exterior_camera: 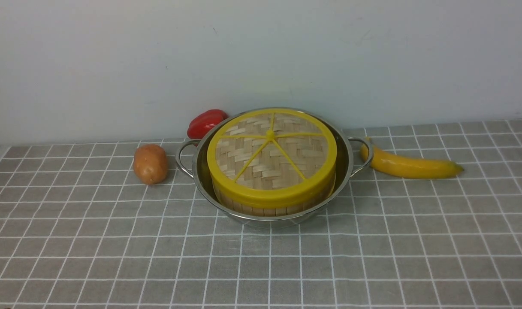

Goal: Place the steamer in the pot on the grey tablecloth, and put the lid on the steamer.

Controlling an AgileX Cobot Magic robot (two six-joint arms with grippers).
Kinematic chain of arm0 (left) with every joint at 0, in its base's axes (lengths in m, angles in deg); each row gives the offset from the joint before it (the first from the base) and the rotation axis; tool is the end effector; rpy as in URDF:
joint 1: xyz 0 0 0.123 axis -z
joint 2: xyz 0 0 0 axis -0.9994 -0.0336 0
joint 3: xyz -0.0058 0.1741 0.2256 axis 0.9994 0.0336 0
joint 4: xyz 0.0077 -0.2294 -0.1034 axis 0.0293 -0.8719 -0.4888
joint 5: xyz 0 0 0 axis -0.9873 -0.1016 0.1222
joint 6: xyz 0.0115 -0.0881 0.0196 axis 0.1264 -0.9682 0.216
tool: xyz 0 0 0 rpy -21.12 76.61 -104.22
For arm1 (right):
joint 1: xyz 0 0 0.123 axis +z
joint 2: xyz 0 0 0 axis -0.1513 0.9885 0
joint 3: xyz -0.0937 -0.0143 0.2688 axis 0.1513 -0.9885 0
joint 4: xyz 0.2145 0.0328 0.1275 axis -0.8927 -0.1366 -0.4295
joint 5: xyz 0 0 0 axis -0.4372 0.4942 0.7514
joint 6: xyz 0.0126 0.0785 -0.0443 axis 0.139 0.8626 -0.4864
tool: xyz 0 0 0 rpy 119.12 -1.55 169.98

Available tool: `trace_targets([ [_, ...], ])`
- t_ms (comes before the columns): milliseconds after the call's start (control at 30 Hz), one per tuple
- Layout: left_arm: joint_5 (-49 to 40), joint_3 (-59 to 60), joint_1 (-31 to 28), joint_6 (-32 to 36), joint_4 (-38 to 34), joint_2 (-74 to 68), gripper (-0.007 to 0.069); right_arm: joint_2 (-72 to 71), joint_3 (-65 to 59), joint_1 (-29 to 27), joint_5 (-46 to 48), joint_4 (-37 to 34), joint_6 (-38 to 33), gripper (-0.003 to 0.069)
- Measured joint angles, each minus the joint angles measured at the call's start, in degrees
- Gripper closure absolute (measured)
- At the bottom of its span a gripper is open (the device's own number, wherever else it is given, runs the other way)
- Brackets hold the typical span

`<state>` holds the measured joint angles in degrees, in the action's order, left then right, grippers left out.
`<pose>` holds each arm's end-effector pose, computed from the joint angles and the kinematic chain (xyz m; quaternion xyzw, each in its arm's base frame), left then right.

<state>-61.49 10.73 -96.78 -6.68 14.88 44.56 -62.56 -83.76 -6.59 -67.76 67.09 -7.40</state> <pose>0.0526 0.0117 0.1803 -0.0580 0.7897 0.0728 0.6064 0.0537 -0.0039 0.1784 0.1085 0.7899 0.0637 0.6002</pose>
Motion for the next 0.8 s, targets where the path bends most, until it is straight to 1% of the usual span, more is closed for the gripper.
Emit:
trace_targets([
  [100,0.0,0.0,0.0,0.0,0.0,0.0,0.0224,0.0,0.0,0.0,0.0,-0.2,-0.1,0.0419],
  [167,0.0,0.0,0.0,0.0,0.0,0.0,0.0224,0.0,0.0,0.0,0.0,-1.6,-1.8,0.0419],
  [200,0.0,0.0,0.0,0.0,0.0,0.0,0.0224,0.0,0.0,0.0,0.1,-2.8,-3.2,0.0419],
  [233,0.0,0.0,0.0,0.0,0.0,0.0,0.0224,0.0,0.0,0.0,0.1,-5.5,-6.4,0.0419],
  [267,0.0,0.0,0.0,0.0,0.0,0.0,0.0224,0.0,0.0,0.0,0.1,-6.0,-7.0,0.0419],
  [300,0.0,0.0,0.0,0.0,0.0,0.0,0.0224,0.0,0.0,0.0,0.1,-9.8,-11.6,0.0419],
  [400,0.0,0.0,0.0,0.0,0.0,0.0,0.0224,0.0,0.0,0.0,0.1,-13.3,-16.6,0.0419],
  [800,0.0,0.0,0.0,0.0,0.0,0.0,0.0224,0.0,0.0,0.0,0.0,-14.7,-17.7,0.0419],
])
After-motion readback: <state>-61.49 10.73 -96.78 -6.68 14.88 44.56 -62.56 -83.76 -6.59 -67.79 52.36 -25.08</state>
